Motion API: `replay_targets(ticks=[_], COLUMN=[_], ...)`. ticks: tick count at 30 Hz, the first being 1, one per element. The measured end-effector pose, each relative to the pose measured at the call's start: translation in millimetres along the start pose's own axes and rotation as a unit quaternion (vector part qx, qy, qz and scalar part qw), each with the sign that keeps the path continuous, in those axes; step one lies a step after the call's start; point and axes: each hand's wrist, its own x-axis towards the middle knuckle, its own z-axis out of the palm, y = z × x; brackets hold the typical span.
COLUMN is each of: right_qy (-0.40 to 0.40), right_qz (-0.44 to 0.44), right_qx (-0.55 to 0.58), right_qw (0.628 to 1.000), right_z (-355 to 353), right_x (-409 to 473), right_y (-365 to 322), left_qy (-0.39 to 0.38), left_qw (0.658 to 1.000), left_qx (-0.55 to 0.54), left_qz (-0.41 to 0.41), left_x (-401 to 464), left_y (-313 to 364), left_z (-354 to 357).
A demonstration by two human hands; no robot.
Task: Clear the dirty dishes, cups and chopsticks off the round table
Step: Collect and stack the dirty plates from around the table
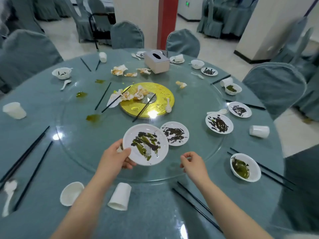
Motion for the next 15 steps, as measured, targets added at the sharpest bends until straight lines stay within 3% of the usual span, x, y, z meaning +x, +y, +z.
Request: replay_targets(ticks=[7, 15], right_qy=[-0.035, -0.083], right_qz=[-0.001, 0.037], right_qx=[-0.099, -0.078], right_qw=[0.994, 0.993], right_z=[-34, -20], right_x=[102, 174], right_y=[25, 12], left_qy=[0.078, 0.149], left_qw=[0.997, 0.985], left_qx=[-0.026, -0.073], left_qz=[-0.011, -0.035], left_x=[43, 46], left_y=[18, 14], left_z=[40, 75])
